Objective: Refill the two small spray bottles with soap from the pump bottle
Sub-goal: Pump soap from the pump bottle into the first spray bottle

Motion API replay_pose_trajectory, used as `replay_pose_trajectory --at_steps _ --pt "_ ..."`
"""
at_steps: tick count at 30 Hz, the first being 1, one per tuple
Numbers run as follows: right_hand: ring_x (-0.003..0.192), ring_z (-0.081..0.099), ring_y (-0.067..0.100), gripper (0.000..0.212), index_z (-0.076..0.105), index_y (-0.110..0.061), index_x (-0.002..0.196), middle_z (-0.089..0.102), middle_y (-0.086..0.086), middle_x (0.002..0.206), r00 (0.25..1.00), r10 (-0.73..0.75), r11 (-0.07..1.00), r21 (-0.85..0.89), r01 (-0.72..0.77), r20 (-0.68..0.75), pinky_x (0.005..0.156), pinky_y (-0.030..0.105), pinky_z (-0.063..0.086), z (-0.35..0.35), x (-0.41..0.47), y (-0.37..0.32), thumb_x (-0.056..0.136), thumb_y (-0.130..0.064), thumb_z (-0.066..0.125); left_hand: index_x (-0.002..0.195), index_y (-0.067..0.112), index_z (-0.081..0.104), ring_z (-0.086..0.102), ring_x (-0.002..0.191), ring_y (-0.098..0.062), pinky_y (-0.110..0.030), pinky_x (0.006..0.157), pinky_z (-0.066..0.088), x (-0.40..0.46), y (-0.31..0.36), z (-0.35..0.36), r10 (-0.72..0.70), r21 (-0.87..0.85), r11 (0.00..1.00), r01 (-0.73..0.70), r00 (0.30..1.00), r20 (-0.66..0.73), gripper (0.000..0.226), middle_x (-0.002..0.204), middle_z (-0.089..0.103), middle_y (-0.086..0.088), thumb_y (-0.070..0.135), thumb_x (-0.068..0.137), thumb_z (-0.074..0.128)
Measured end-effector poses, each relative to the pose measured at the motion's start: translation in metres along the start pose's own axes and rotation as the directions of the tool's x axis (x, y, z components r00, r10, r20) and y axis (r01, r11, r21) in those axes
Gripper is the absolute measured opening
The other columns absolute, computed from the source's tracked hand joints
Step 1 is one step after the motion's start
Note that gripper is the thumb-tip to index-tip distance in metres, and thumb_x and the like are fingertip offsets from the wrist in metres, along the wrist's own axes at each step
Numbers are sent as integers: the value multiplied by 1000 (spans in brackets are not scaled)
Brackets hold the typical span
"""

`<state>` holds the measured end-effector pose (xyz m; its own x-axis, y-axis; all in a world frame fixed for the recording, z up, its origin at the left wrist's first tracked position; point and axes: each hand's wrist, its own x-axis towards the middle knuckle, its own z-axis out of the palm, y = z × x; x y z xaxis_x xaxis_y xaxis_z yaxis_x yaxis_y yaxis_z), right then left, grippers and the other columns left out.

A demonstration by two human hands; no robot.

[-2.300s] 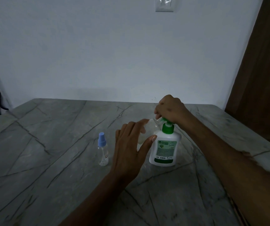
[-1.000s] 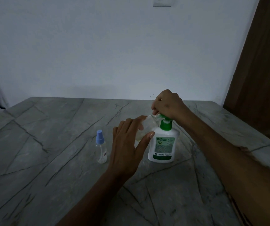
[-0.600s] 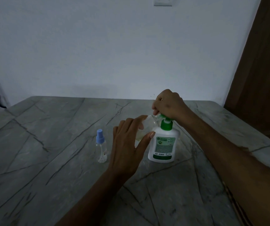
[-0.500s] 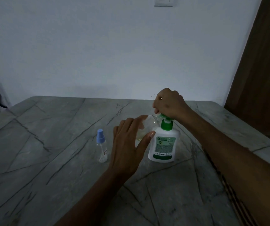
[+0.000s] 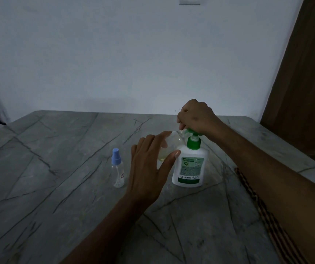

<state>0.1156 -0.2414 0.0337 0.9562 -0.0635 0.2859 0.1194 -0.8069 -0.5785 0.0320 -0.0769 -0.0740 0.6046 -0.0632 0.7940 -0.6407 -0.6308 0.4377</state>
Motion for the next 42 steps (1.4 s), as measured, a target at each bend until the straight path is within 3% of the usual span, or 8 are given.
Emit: replay_pose_trajectory --at_steps 4,8,14,19,23,28,35,42 --pt "83 77 30 31 74 1 98 79 12 86 1000 21 1000 21 -21 -1 87 50 63 5 0 6 85 -22 58 131 25 56 48 99 -2 -16 91 32 -1 0 1 -2 2 1000 2 1000 14 38 108 58 10 44 98 56" --pt "82 76 30 40 74 -3 95 79 10 86 1000 0 1000 -8 0 12 84 50 63 4 -4 5 77 -33 54 131 25 56 49 99 -3 -19 91 33 -2 -1 0 2 -2 1000 -2 1000 20 38 107 57 11 44 98 56" --pt "86 76 31 39 72 -2 98 79 13 91 1000 -26 999 -23 27 4 86 51 62 0 -3 -2 83 -32 52 130 25 57 50 100 -3 -19 90 34 0 2 -1 -4 0 1000 4 1000 4 38 109 59 10 46 98 55" --pt "84 76 29 44 73 -4 96 78 11 90 1000 10 1000 -22 -9 25 87 49 63 4 -5 4 77 -37 50 129 25 57 51 100 -6 -12 92 28 -1 2 -2 -3 -5 1000 3 1000 22 42 109 60 9 52 97 50" --pt "81 74 28 36 71 -5 95 77 10 89 1000 -22 997 -74 22 5 84 48 63 -1 -4 -2 86 -35 52 130 26 56 51 100 -5 -21 89 37 0 1 -3 -8 -12 1000 8 1000 15 40 110 59 10 49 97 53" --pt "82 74 28 38 70 -7 93 76 9 88 1000 -9 998 -55 10 12 85 47 62 4 -3 0 80 -36 50 129 24 57 50 100 -4 -23 88 37 0 0 -2 2 -3 1000 -2 1000 8 38 109 59 10 43 97 57" --pt "83 75 30 34 71 -2 97 77 12 91 1000 -16 998 -54 16 6 84 50 63 1 -1 0 87 -31 56 130 24 58 51 100 -4 -15 90 33 0 2 -3 -13 -12 1000 13 1000 22 40 110 60 8 44 96 57" --pt "86 75 30 35 71 -3 97 78 11 92 999 33 999 -27 -32 13 88 49 62 8 -3 6 81 -31 56 130 22 59 50 101 -4 -16 91 31 0 0 -3 -4 0 1000 4 1000 16 40 110 59 10 45 97 57"
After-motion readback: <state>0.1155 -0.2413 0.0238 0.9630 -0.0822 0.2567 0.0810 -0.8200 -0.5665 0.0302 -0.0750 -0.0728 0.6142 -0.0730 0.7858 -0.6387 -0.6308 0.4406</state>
